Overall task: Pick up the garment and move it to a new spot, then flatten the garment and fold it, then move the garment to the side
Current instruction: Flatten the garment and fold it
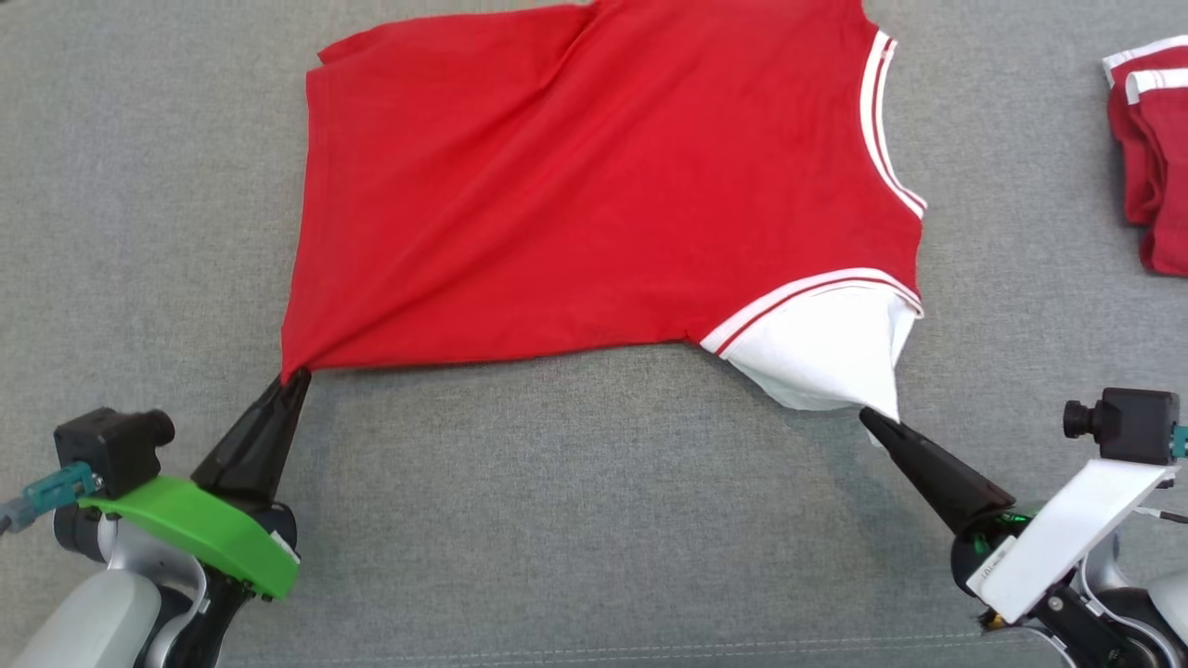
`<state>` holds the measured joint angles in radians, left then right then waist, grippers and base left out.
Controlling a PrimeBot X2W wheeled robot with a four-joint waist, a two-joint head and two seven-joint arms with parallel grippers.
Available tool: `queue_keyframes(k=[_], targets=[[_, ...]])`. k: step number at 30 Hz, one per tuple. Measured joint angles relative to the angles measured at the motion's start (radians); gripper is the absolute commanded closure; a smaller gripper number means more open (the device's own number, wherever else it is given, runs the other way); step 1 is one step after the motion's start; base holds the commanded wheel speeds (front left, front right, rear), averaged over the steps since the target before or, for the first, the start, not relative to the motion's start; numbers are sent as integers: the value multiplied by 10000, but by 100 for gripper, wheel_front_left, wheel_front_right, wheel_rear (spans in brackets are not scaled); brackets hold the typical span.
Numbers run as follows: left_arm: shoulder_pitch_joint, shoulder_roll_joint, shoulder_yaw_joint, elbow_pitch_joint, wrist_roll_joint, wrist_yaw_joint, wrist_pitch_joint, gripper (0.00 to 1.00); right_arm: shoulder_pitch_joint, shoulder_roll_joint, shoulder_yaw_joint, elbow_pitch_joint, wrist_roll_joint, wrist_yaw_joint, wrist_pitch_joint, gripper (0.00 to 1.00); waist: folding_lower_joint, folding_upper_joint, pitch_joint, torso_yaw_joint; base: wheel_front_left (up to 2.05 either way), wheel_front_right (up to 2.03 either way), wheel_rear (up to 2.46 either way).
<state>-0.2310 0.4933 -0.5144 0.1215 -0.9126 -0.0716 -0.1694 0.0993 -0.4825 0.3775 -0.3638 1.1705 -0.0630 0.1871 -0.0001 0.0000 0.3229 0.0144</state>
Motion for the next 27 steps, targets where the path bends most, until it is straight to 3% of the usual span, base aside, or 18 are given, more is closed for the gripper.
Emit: queue_keyframes(k=[9, 27], targets=[[461, 0, -313, 17, 56, -79, -167, 100, 1036, -936, -81, -142, -291, -92, 267, 100, 0, 0, -173, -184, 0, 0, 0], [1221, -113, -347, 351, 213, -63, -445, 100, 1798, -1246, 54, -209, -744, -182, 334, 100, 0, 0, -231, -207, 0, 0, 0]])
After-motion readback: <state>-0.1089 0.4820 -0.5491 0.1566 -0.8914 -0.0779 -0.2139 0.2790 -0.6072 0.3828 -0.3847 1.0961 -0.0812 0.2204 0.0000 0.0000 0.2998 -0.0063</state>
